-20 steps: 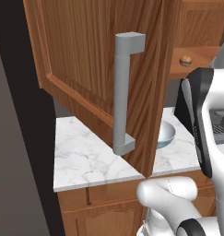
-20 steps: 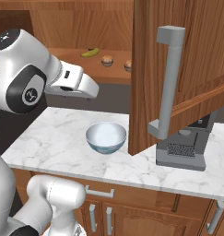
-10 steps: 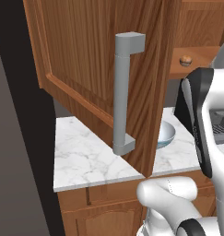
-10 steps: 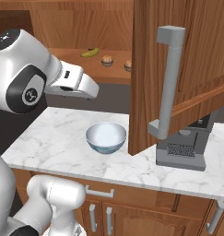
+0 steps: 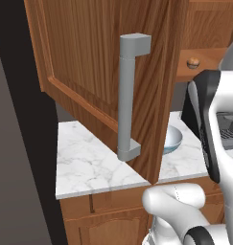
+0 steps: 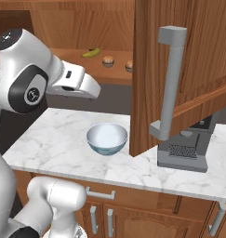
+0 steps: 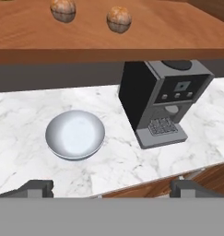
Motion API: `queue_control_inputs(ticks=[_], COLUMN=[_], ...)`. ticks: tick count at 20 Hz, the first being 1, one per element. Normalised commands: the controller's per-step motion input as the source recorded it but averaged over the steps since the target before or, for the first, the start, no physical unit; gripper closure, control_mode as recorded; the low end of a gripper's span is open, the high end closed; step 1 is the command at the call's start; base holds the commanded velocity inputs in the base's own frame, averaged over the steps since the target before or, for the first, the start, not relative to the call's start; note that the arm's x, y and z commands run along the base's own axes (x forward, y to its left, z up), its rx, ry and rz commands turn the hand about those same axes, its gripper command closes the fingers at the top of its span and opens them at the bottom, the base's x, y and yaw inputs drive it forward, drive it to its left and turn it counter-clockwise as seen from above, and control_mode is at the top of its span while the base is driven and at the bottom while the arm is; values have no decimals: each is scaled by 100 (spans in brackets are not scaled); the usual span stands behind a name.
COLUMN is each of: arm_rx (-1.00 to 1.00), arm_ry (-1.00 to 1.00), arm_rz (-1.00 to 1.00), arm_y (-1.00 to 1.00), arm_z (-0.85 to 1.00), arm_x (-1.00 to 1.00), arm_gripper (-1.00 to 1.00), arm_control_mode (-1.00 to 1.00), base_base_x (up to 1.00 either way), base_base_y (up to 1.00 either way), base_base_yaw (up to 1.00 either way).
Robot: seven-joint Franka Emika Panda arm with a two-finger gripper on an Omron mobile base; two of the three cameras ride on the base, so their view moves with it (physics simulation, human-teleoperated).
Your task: Open the cabinet. Pick the tangerine and tangerine from the cabinet and place them into the bowl. Then close the cabinet.
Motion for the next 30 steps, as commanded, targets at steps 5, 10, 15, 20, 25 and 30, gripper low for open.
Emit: queue_control_inputs(ticks=[5, 10, 15, 20, 25, 30], arm_rx=[2, 7, 8, 0, 0, 0], arm_ry=[5, 3, -2, -15, -10, -6], arm_rz=[0, 0, 0, 4, 6, 3], arm_y=[-5, -19, -35, -28, -6, 0], arm_z=[18, 31, 13, -4, -4, -1], arm_x=[34, 34, 24, 14, 16, 28], arm_gripper=[-100, -100, -100, -100, -100, -100], arm_control_mode=[-100, -100, -100, -100, -100, -100], base_base_x=[0, 0, 0, 0, 0, 0], base_base_y=[0, 0, 0, 0, 0, 0], base_base_yaw=[0, 0, 0, 0, 0, 0])
